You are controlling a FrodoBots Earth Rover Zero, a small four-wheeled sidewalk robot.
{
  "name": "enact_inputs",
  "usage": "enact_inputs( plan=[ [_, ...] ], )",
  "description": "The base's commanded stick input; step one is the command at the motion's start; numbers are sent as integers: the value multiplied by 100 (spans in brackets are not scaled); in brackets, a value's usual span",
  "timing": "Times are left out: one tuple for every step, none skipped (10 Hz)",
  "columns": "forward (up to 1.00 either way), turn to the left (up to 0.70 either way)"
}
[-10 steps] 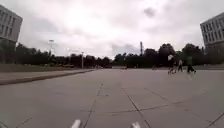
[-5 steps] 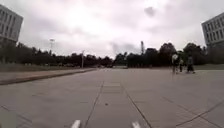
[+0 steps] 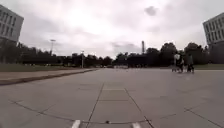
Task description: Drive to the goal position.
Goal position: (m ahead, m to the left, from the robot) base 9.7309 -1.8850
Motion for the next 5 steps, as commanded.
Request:
enact_inputs(
  plan=[
    [100, 0],
    [100, 0],
    [100, 0],
    [100, 0],
    [100, 0]
  ],
)
